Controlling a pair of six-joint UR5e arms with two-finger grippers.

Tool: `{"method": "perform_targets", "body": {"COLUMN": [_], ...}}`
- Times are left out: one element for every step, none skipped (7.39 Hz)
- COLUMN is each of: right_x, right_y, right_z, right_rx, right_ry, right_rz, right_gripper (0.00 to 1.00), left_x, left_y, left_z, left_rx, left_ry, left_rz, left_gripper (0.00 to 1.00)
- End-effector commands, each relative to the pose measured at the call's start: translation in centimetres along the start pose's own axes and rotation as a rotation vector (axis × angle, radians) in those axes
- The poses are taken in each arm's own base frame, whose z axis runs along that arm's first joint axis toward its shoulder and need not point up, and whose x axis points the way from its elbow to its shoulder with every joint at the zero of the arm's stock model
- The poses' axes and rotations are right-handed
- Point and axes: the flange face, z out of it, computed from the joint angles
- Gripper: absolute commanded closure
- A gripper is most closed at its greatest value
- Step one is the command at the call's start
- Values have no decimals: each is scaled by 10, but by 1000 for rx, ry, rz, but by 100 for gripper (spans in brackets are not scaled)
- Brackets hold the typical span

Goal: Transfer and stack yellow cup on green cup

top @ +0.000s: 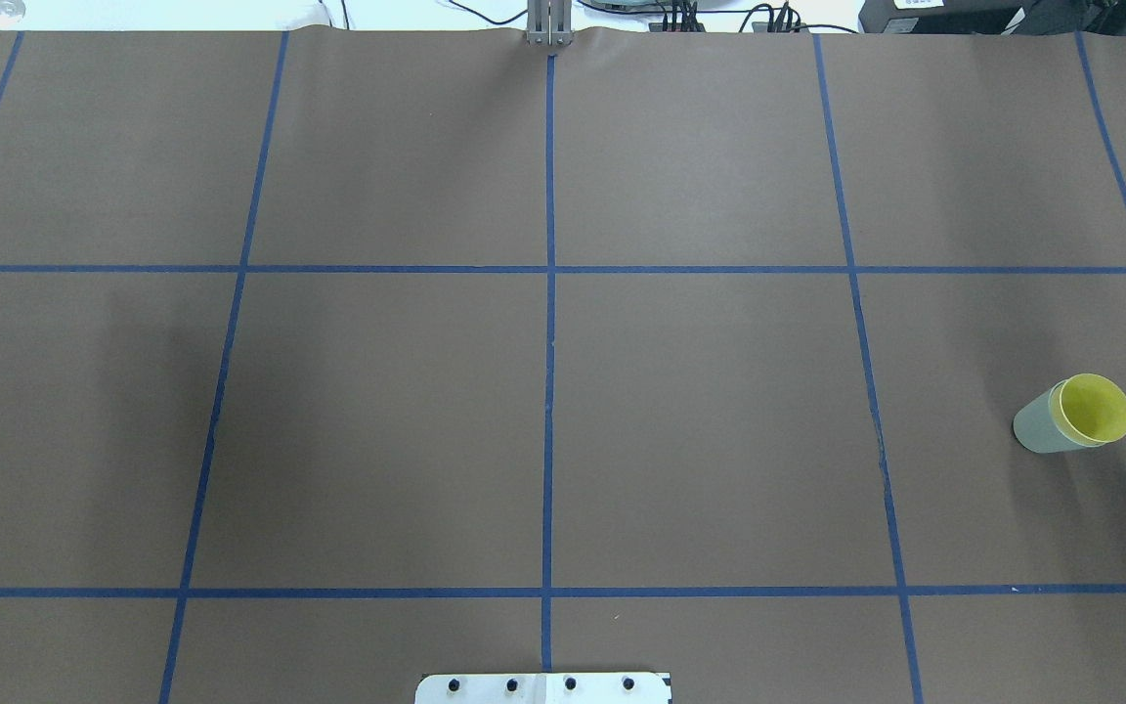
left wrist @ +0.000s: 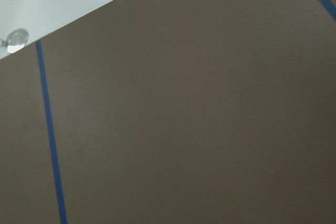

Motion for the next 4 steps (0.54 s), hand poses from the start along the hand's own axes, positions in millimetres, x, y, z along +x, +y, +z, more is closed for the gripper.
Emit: {"method": "perform_targets", "body": {"right_x": [25,38,46,42], "right_y": [-1,-4,-10,-16], "right_z": [7,5,-6,-16], "right_rx": [-24,-46,-55,-51], "right_ry": [24,47,57,56], "right_rz": [-18,-21,-46,-43], "right_gripper": [0,0,0,0], "left_x": [-61,-80,-96,-117], "left_y": [59,65,69,76], "left_z": [-34,-56,-85,-97], "left_rx": [-25,-31,-18,8], "left_ry": [198,197,176,68], "left_rz": [-83,-170,-245,-281], "left_gripper": [0,0,0,0]}}
